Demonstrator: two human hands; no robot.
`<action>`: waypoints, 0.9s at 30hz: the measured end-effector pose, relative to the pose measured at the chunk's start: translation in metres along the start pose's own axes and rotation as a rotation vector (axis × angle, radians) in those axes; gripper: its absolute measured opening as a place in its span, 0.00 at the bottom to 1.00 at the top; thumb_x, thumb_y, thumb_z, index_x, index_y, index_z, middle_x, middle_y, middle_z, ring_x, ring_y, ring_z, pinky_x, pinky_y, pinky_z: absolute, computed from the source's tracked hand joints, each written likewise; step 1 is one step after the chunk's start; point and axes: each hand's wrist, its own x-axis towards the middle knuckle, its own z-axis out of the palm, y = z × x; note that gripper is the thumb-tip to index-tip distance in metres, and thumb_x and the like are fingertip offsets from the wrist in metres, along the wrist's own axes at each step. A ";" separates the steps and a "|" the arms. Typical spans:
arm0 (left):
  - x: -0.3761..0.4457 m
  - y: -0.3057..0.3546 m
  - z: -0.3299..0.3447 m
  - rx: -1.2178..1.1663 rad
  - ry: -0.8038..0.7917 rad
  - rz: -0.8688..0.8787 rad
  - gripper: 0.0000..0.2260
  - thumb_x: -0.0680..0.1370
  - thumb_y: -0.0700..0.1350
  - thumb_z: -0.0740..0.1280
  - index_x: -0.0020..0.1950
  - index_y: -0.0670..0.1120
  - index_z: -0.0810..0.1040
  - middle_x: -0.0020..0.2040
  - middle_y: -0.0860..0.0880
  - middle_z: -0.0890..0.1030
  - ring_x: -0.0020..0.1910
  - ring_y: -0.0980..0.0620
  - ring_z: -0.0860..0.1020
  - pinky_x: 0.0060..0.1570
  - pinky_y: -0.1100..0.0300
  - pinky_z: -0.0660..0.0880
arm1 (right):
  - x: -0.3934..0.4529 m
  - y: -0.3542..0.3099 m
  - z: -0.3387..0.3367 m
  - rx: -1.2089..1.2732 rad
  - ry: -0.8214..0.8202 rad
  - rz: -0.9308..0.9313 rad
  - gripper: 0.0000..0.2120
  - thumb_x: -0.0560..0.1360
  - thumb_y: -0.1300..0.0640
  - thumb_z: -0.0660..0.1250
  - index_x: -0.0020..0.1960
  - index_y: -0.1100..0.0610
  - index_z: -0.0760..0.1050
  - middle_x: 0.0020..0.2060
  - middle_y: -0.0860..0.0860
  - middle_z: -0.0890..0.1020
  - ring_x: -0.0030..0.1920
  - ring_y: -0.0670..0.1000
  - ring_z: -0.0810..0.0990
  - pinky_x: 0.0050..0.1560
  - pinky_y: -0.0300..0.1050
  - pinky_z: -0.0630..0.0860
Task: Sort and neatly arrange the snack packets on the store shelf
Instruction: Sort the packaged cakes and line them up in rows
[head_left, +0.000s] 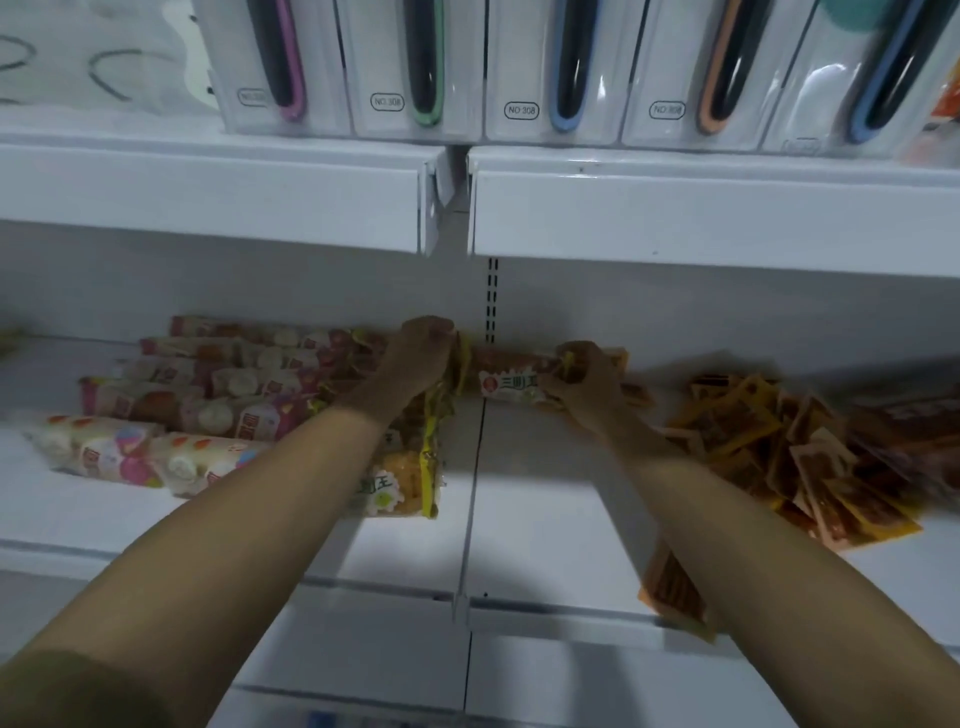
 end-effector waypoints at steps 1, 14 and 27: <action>-0.001 -0.005 -0.004 0.031 0.006 0.025 0.16 0.85 0.42 0.57 0.68 0.41 0.79 0.70 0.41 0.77 0.66 0.40 0.76 0.65 0.53 0.72 | 0.005 0.003 0.002 -0.017 -0.021 0.000 0.23 0.74 0.69 0.75 0.66 0.62 0.71 0.56 0.56 0.76 0.52 0.53 0.81 0.34 0.32 0.80; -0.021 -0.036 -0.008 0.147 -0.076 0.180 0.10 0.81 0.41 0.65 0.48 0.37 0.83 0.37 0.39 0.83 0.30 0.48 0.77 0.29 0.68 0.67 | 0.022 0.022 0.023 -0.307 0.021 -0.027 0.30 0.68 0.48 0.80 0.66 0.53 0.74 0.56 0.54 0.81 0.56 0.56 0.81 0.57 0.56 0.81; -0.040 -0.037 0.000 0.414 -0.167 0.226 0.09 0.78 0.50 0.64 0.54 0.51 0.81 0.58 0.50 0.78 0.63 0.44 0.74 0.64 0.43 0.70 | 0.011 0.022 0.021 -0.500 0.017 -0.091 0.33 0.68 0.52 0.80 0.70 0.54 0.73 0.67 0.59 0.73 0.66 0.60 0.71 0.62 0.43 0.67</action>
